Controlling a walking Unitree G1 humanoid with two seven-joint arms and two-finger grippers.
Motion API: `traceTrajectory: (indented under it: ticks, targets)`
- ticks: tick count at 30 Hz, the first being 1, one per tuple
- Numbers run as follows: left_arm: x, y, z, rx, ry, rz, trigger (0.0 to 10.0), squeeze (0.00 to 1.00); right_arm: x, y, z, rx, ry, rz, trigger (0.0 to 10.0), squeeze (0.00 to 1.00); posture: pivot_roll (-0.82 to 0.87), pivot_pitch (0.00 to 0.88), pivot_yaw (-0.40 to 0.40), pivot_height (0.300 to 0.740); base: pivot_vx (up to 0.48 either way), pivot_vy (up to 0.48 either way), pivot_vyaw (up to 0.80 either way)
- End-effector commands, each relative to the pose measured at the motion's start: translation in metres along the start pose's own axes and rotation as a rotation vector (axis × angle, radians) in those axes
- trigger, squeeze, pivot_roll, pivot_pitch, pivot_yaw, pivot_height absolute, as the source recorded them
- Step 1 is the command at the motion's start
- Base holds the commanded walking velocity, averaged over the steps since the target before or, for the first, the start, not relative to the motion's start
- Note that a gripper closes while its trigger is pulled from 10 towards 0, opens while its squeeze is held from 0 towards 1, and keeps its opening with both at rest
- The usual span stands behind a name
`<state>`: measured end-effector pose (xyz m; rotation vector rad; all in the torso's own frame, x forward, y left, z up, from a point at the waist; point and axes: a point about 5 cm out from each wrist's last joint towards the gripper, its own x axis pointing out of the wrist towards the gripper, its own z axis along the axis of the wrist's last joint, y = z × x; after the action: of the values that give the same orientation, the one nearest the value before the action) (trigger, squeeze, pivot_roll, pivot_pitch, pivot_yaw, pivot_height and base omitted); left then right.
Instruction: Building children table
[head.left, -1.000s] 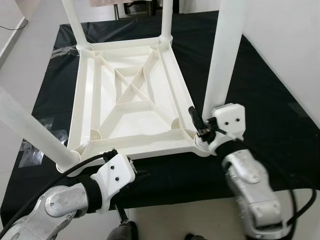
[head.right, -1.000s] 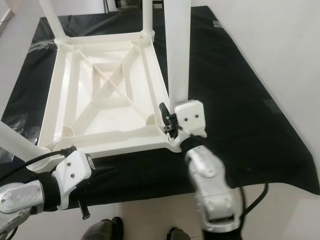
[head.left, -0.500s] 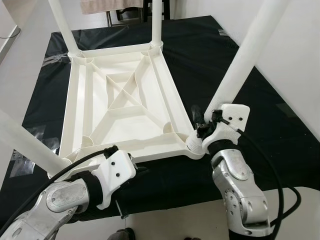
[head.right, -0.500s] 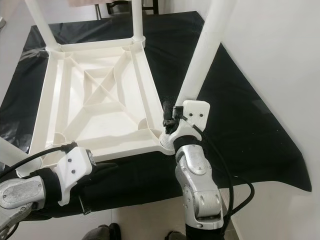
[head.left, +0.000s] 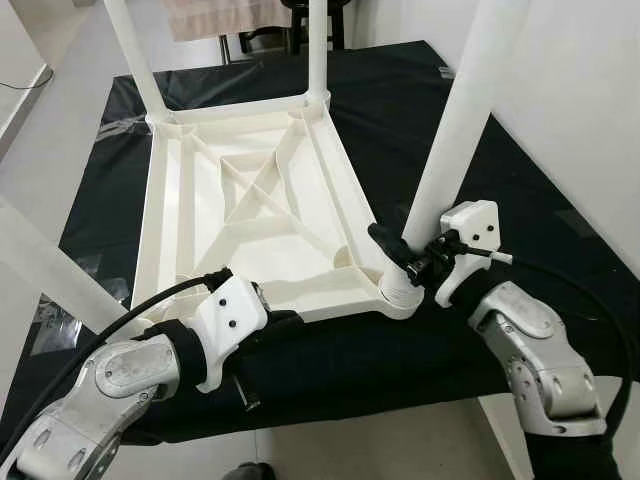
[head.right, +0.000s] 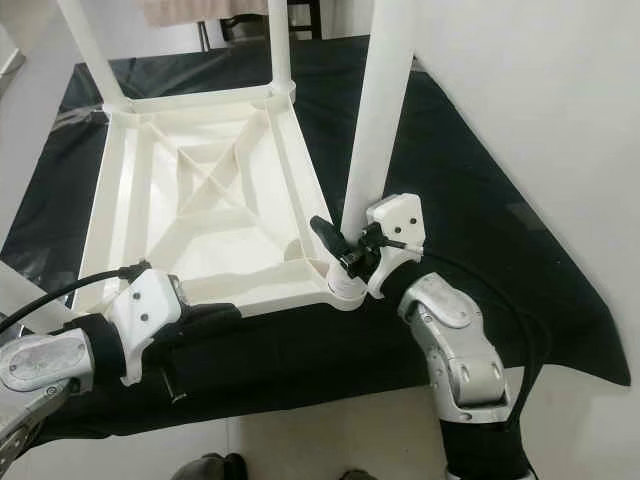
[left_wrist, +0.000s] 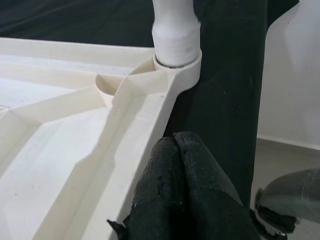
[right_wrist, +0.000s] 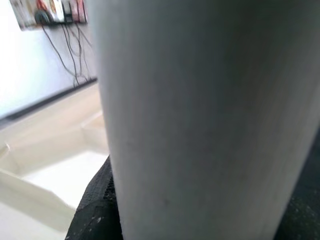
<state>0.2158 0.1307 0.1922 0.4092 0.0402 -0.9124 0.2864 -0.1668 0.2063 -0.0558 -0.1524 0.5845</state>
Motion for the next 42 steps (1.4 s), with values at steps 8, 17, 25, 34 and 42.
traceTrajectory:
  ticks: [8, 17, 25, 34, 42]
  targets:
    - [0.002, 0.001, -0.017, -0.052, 0.040, -0.025, 10.0, 0.00, -0.016, 0.003, 0.006, 0.096, -0.100, 0.160, 10.0, 0.00, 0.02, 0.104, 0.070, 0.740, 0.000, 0.000, 0.00]
    - [0.000, -0.019, -0.047, -0.109, 0.111, 0.037, 10.0, 0.00, 0.017, -0.004, 0.004, 0.009, -0.081, 0.327, 10.0, 0.00, 0.02, 0.172, 0.050, 0.740, 0.000, 0.000, 0.00]
    - [0.005, -0.014, -0.042, -0.060, 0.063, 0.187, 10.0, 0.00, 0.036, -0.013, 0.015, -0.075, -0.095, 0.331, 10.0, 0.00, 0.03, 0.235, 0.050, 0.740, 0.000, 0.000, 0.00]
    - [0.001, -0.027, -0.034, -0.058, 0.027, 0.170, 10.0, 0.00, 0.023, -0.015, 0.015, -0.015, -0.062, 0.503, 10.0, 0.00, 0.04, 0.322, 0.011, 0.740, 0.000, 0.000, 0.00]
    - [-0.005, -0.033, -0.035, -0.054, 0.055, 0.162, 10.0, 0.00, 0.014, -0.012, 0.010, 0.028, -0.062, 0.541, 10.0, 0.00, 0.05, 0.345, 0.028, 0.740, 0.000, 0.000, 0.00]
